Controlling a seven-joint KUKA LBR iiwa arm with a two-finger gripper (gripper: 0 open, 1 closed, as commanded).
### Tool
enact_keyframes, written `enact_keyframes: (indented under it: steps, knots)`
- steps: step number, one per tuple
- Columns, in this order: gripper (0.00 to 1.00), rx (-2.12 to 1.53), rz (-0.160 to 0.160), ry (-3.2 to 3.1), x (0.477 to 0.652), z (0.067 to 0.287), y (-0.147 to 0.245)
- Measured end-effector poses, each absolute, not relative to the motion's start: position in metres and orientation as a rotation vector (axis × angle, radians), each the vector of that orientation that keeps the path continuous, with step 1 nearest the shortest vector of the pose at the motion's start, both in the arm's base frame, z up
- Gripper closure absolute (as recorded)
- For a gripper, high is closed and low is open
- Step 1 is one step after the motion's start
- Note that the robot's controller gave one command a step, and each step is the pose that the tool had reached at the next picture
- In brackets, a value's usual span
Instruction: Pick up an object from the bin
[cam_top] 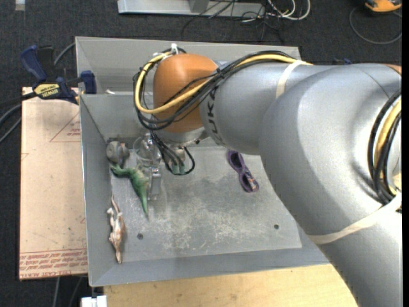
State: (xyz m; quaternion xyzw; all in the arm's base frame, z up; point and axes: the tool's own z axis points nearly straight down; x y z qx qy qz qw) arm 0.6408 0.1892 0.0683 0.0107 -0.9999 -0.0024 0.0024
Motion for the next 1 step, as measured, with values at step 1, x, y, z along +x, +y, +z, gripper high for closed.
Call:
enact_keyframes:
  steps: [1]
  knots:
    - [1.0, 0.035, -0.006, -3.152, 0.6314, 0.0727, 0.1915]
